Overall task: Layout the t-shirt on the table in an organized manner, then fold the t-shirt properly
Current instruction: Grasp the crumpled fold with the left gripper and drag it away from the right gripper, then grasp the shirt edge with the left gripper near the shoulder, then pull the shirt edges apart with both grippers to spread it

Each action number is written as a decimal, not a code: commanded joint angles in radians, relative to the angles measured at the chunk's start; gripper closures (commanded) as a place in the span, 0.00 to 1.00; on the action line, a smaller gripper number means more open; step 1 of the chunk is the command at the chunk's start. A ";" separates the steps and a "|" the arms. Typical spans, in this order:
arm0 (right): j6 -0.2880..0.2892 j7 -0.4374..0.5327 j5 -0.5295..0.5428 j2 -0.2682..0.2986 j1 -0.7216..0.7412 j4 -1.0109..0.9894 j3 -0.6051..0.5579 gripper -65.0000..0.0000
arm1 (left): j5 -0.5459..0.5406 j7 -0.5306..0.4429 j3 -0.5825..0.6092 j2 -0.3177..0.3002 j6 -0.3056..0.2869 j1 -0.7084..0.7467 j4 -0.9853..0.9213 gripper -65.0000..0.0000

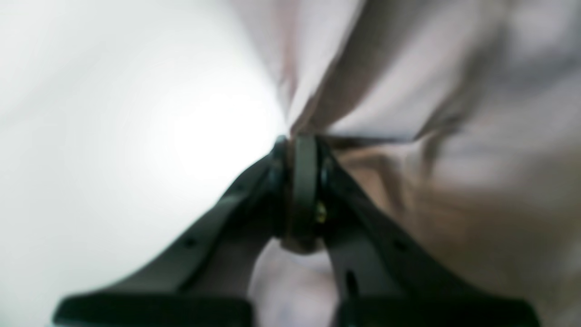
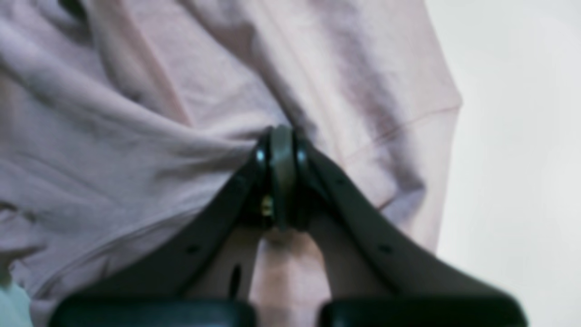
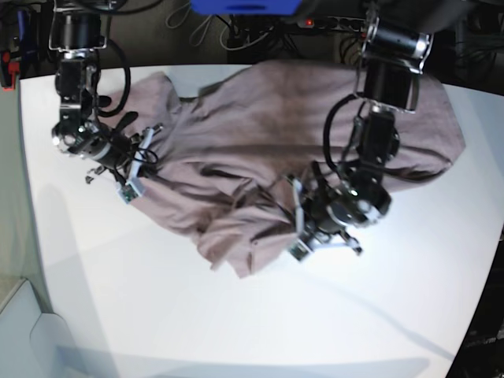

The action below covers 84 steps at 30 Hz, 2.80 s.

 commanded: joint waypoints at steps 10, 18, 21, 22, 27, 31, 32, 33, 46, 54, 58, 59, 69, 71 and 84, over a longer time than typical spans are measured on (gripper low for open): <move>-0.004 -0.021 -0.013 0.022 -0.003 0.006 0.005 1.00 | -0.002 -0.124 -0.248 -0.018 0.008 -0.273 -0.356 1.00; -0.004 -0.021 -0.013 0.034 -0.026 0.006 0.006 1.00 | 0.004 -0.291 -0.247 -0.024 0.010 -0.384 -0.652 0.93; -0.004 -0.021 -0.013 0.042 -0.035 0.006 0.006 1.00 | 0.001 -0.340 -0.248 -0.051 0.010 -0.413 -0.704 0.79; -0.004 -0.021 -0.013 0.042 -0.039 0.007 0.006 1.00 | 0.000 -0.354 -0.248 -0.054 0.010 -0.419 -0.718 0.73; -0.004 -0.021 -0.013 0.054 -0.045 0.006 0.008 1.00 | -0.002 -0.366 -0.251 -0.119 0.011 -0.433 -0.726 0.62; -0.004 -0.021 -0.013 0.055 -0.047 0.006 0.008 1.00 | -0.014 -0.354 -0.357 -0.142 0.000 -0.431 -0.703 0.62; -0.004 -0.021 -0.013 0.055 -0.047 0.006 0.008 1.00 | -0.029 -0.318 -0.403 -0.143 -0.003 -0.428 -0.675 0.62; -0.004 -0.021 -0.013 0.055 -0.047 0.006 0.008 1.00 | -0.052 -0.262 -0.442 -0.143 -0.004 -0.418 -0.638 0.62; -0.004 -0.029 -0.013 0.055 -0.053 0.191 0.009 1.00 | -0.370 0.160 -0.280 -0.081 -0.003 0.122 0.278 0.62; -0.004 -0.029 -0.013 0.045 -0.044 0.225 0.005 1.00 | -0.368 0.094 -0.184 -0.108 -0.003 0.281 0.221 0.62; -0.004 -0.025 -0.013 0.034 -0.035 0.168 0.005 1.00 | -0.368 -0.007 -0.173 -0.163 -0.001 0.281 0.058 0.62; -0.004 -0.025 -0.013 0.034 -0.026 0.145 0.005 1.00 | -0.368 -0.032 -0.173 -0.183 0.002 0.274 0.017 0.62; -0.004 -0.020 -0.013 0.095 -0.021 0.006 0.008 1.00 | -0.370 -0.104 -0.363 -0.271 -0.003 0.224 -0.114 0.62; -0.004 -0.021 -0.013 0.101 -0.042 0.010 0.008 1.00 | -0.370 -0.102 -0.399 -0.271 -0.003 0.219 -0.117 0.62; -0.004 -0.029 -0.013 0.121 -0.316 0.454 0.003 1.00 | -0.370 -0.111 -0.412 -0.272 -0.003 0.215 -0.115 0.62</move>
